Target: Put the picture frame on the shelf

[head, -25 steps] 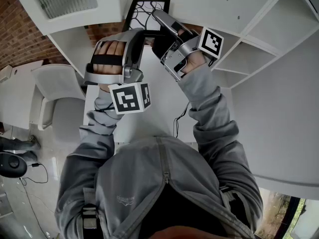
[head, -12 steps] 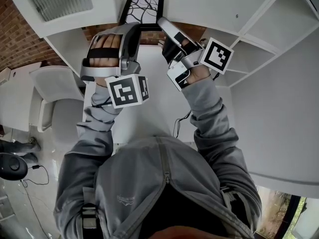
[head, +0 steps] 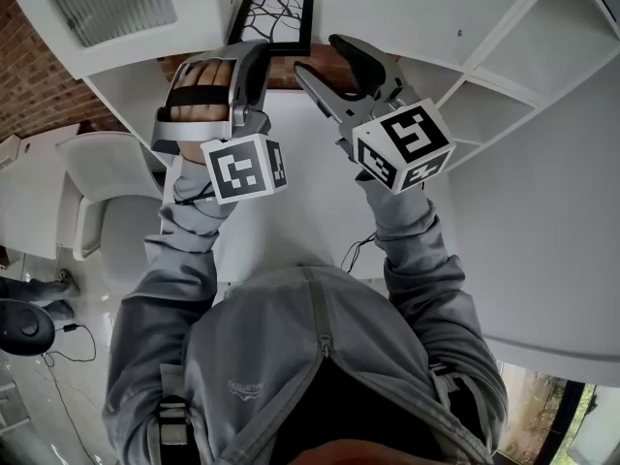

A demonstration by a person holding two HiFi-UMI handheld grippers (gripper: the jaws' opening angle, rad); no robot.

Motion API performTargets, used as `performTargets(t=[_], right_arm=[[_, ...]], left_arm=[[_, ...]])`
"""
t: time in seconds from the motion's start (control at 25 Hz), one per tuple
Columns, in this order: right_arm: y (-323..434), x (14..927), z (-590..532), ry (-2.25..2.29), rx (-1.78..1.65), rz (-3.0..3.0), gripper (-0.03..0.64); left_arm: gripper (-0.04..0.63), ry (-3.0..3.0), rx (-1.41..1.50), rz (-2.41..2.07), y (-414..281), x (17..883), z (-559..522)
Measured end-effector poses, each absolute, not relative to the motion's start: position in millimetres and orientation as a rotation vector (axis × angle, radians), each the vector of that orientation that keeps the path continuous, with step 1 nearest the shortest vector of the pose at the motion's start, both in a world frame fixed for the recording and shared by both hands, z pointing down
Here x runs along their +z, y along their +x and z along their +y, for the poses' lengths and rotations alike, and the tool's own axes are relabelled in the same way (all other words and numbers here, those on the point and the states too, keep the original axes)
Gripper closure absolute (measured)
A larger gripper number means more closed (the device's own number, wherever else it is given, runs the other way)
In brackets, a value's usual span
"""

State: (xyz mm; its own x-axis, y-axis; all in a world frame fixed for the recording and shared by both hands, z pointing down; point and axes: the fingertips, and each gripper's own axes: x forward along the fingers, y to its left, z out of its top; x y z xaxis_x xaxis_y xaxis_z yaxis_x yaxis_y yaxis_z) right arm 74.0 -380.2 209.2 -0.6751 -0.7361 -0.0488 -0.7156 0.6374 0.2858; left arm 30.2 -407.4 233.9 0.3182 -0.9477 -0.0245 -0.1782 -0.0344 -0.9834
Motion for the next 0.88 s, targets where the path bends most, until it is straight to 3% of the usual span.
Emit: performTargets(t=[0.2,0.36,0.88], right_arm=[[70,217,-377,1.265,-0.978,-2.285,0.389],[63,219,-378,1.244,-1.176,-2.023,0.504],[51,234,-402,1.201,-1.233,-1.915,0.555]], left_arm=[[0.526,-1.454,-0.917,1.074,33,239,-410],[0.526,-1.449,-0.926,1.074,33,237,-414],[0.508,-1.467,-0.902,1.070,36,241,-427]])
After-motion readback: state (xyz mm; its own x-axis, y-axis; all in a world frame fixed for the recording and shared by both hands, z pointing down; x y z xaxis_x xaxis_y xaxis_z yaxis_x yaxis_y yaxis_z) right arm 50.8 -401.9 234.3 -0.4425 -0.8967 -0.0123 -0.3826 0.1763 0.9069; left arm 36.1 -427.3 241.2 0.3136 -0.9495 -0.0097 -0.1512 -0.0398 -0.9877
